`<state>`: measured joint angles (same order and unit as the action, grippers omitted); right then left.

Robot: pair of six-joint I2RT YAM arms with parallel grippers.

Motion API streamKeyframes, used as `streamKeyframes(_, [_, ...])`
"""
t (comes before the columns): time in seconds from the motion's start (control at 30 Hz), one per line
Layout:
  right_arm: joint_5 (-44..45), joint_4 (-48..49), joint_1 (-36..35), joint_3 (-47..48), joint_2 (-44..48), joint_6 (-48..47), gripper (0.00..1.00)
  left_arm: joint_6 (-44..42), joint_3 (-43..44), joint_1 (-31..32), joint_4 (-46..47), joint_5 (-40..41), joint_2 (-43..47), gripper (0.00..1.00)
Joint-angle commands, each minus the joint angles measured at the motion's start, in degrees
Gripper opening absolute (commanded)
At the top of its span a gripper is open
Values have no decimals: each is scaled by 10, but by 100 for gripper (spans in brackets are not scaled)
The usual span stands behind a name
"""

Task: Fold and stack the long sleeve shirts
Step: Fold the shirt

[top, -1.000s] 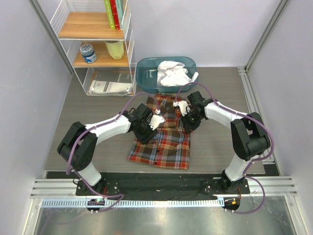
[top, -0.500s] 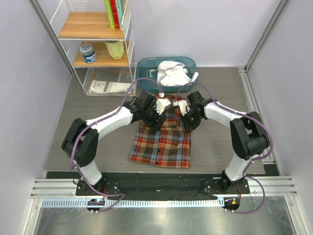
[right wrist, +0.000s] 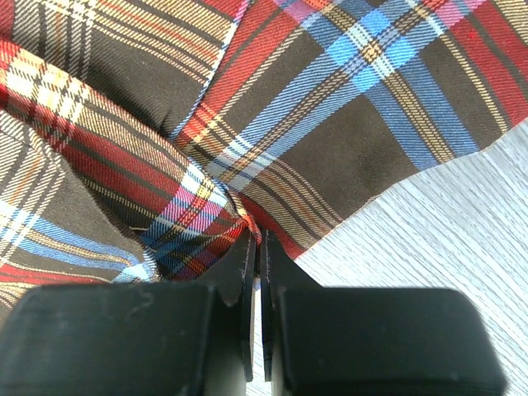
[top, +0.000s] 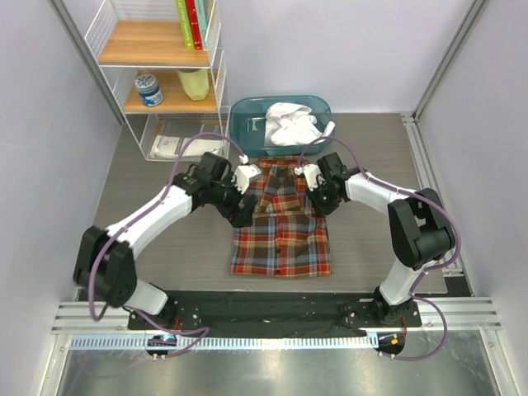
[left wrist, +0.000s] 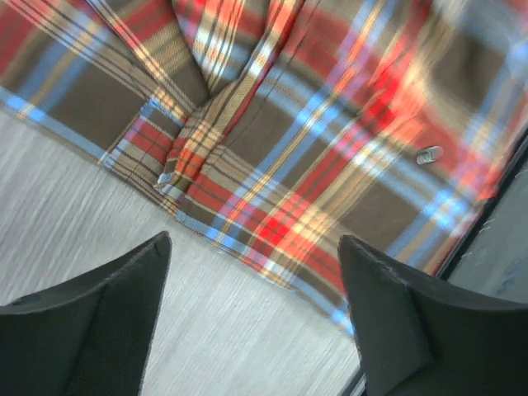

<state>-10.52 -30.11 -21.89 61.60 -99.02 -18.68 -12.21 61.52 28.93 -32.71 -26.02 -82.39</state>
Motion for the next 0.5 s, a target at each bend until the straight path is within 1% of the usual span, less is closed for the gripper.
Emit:
streamKeyframes(0.0, [0, 22, 4, -3, 35, 5, 1, -69, 51, -14, -51, -5, -113, 78])
streamKeyframes(0.07, [-3, 13, 4, 0, 34, 0, 1, -73, 79, -31, -50, -2, -142, 75])
streamKeyframes(0.13, [-10, 11, 4, 0, 33, 1, 1, -85, 100, -36, -51, 7, -177, 75])
streamKeyframes(0.23, [-18, 6, 4, 4, 35, 1, 1, -106, 117, -39, -60, 12, -210, 70])
streamKeyframes(0.27, [-20, 5, 4, 4, 37, 3, 1, -110, 120, -39, -66, 7, -216, 64])
streamKeyframes(0.33, [-23, 3, 4, 6, 38, 4, 1, -120, 126, -40, -81, -6, -225, 57])
streamKeyframes(0.37, [-26, 1, 4, 7, 42, 5, 1, -122, 126, -39, -86, -12, -229, 46])
streamKeyframes(0.43, [-27, -3, 4, 11, 44, 5, 1, -124, 125, -39, -89, -29, -228, 39])
streamKeyframes(0.47, [-28, -5, 4, 11, 46, 7, 1, -124, 126, -39, -91, -36, -229, 37])
